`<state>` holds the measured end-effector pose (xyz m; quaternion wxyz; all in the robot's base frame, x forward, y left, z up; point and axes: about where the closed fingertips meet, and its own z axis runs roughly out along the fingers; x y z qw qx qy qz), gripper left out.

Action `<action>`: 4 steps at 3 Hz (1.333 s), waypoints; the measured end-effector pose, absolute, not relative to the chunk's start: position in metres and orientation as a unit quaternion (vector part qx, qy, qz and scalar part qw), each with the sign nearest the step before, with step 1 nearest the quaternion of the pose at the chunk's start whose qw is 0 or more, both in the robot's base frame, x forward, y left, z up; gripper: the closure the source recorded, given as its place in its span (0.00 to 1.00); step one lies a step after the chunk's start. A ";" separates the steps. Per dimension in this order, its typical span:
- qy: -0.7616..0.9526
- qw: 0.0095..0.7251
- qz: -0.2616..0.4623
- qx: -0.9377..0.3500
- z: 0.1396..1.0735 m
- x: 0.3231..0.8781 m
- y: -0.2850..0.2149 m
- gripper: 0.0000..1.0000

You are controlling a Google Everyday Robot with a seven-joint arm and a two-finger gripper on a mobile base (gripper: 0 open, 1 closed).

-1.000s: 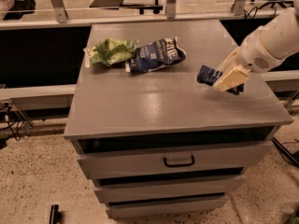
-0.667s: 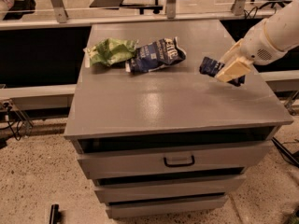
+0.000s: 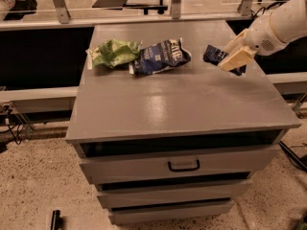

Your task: Move rxbar blueberry near blue chip bag

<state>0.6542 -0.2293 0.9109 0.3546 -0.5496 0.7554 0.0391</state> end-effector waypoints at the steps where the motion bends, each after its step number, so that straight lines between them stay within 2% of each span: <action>1: 0.754 0.353 0.041 -0.553 0.906 0.677 -0.226 1.00; 4: 0.766 0.317 0.076 -0.555 0.870 0.714 -0.214 1.00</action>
Offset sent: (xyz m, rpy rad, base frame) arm 0.0651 0.0048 -0.0297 0.0068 0.0927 -0.0051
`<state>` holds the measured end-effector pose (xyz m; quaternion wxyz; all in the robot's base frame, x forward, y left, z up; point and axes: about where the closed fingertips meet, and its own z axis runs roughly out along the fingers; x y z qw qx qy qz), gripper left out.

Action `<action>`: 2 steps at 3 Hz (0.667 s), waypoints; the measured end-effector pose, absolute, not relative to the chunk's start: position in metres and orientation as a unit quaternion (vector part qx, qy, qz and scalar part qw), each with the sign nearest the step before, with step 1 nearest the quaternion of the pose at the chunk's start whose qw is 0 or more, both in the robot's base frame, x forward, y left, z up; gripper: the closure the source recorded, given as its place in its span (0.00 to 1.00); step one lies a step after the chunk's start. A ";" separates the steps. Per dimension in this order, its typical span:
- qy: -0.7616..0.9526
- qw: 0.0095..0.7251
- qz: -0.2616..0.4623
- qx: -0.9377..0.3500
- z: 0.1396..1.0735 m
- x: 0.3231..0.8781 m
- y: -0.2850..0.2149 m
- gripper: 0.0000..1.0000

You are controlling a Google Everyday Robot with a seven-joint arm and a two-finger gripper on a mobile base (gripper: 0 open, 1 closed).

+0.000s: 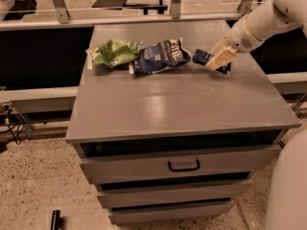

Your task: Move rxbar blueberry near blue chip bag

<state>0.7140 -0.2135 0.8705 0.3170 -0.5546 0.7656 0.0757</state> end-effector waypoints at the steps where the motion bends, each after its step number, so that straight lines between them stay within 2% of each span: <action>1: 0.765 0.309 0.083 -0.559 0.863 0.718 -0.208 1.00; 2: 0.760 0.300 0.101 -0.568 0.852 0.721 -0.196 1.00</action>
Offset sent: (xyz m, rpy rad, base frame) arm 0.0109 0.0150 -0.0190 0.0120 0.0618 0.0486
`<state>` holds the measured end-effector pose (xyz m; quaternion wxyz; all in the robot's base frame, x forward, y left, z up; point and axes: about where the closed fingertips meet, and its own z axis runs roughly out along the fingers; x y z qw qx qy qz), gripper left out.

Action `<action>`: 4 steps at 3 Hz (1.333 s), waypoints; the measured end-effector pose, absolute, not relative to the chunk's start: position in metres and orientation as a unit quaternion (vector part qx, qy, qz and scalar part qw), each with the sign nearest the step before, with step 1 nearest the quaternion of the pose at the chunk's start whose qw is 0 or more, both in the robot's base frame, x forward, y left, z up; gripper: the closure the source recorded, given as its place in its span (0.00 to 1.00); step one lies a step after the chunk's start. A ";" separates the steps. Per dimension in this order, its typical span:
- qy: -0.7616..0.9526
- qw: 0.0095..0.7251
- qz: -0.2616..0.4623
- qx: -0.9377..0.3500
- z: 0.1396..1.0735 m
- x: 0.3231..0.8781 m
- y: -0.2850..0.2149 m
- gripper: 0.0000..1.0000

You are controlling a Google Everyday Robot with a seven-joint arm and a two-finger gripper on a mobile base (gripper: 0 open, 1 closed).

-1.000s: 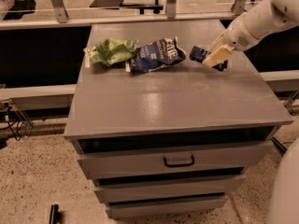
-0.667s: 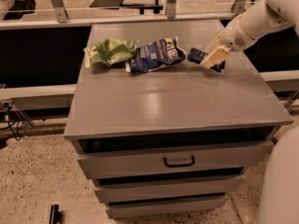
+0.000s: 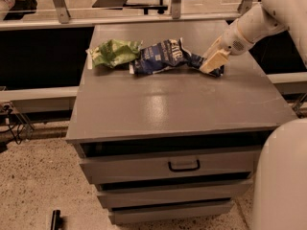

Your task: Move rxbar blueberry near blue chip bag

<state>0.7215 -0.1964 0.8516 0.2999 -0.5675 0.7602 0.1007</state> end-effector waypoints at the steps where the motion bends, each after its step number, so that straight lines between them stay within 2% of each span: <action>1: 0.755 0.298 0.111 -0.574 0.848 0.722 -0.187 1.00; 2: 0.754 0.297 0.113 -0.575 0.845 0.723 -0.185 0.84; 4: 0.753 0.294 0.117 -0.577 0.839 0.725 -0.180 0.38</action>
Offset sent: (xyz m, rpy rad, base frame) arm 0.0010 0.0089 -0.0036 0.0112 0.0097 0.0227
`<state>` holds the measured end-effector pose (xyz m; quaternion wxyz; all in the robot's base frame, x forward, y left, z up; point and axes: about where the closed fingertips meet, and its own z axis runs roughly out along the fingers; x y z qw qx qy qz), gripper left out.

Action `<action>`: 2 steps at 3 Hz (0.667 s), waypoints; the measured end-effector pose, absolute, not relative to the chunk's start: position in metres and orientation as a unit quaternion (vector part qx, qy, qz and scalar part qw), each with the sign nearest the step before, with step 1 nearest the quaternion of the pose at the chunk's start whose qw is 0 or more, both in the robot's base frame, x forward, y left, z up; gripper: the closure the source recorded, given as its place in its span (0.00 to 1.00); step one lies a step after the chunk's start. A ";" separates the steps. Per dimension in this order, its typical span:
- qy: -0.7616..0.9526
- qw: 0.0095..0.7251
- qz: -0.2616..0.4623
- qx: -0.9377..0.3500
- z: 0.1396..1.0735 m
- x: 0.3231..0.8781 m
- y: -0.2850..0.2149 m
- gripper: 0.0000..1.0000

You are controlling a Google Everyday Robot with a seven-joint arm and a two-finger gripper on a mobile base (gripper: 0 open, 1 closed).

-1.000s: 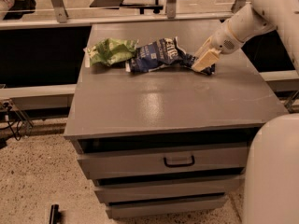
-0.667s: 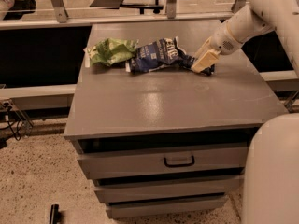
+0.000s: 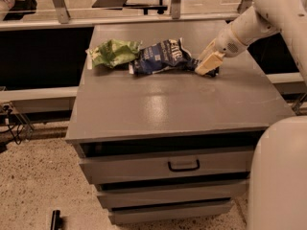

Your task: Move rxbar blueberry near blue chip bag

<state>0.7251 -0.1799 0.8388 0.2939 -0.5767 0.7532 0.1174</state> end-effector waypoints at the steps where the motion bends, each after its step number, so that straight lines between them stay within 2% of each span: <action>1: 0.753 0.293 0.118 -0.577 0.838 0.725 -0.179 0.15; 2: 0.753 0.293 0.118 -0.577 0.839 0.725 -0.179 0.00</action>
Offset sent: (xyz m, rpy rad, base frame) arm 0.0003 0.0009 -0.0008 0.0003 0.0016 0.0012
